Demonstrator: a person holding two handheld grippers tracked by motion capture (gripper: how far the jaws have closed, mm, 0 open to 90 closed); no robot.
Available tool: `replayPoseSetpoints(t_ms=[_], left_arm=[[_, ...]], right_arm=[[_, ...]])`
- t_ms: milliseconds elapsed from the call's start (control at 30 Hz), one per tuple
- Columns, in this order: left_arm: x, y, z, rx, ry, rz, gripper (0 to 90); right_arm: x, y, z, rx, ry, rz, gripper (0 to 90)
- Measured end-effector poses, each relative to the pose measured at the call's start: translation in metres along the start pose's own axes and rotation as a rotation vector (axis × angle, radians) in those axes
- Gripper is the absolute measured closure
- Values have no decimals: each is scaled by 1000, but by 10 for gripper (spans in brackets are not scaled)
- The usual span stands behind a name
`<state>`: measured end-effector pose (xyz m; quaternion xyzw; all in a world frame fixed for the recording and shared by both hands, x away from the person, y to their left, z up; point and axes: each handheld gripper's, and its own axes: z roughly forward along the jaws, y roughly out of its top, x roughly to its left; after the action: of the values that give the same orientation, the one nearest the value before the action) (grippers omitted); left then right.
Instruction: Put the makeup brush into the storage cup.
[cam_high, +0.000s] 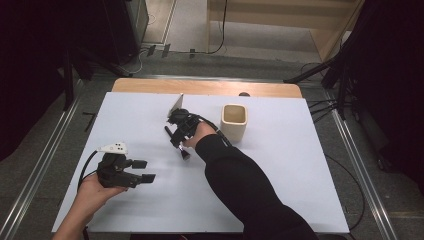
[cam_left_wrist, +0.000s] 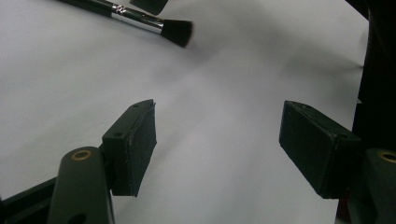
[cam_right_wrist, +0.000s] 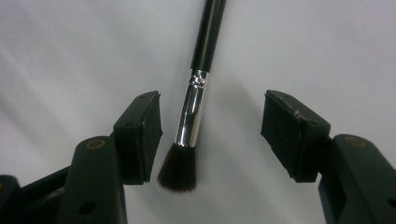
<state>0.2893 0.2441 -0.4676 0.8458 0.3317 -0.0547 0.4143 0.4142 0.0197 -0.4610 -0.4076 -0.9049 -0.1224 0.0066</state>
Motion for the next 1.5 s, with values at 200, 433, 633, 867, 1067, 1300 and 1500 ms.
replayPoseSetpoints(t_ms=[200,433,633,867,1067,1300,1500], left_arm=[[0,0,0,-1,-1,-1,281],[0,0,1,2,0,-1,281],[0,0,0,2,2,3,281],[0,0,0,4,2,4,281],[0,0,0,3,2,2,281],[0,0,0,3,0,2,281],[0,0,0,3,2,1,281]], right_arm=[[2,2,8,20,-13,2,410],[3,6,20,42,-42,-3,478],[10,7,22,47,-96,-26,562],[16,7,22,68,-85,-19,775],[13,7,21,71,-66,-8,787],[11,7,17,60,-51,-16,788],[3,4,-8,-32,13,11,788]])
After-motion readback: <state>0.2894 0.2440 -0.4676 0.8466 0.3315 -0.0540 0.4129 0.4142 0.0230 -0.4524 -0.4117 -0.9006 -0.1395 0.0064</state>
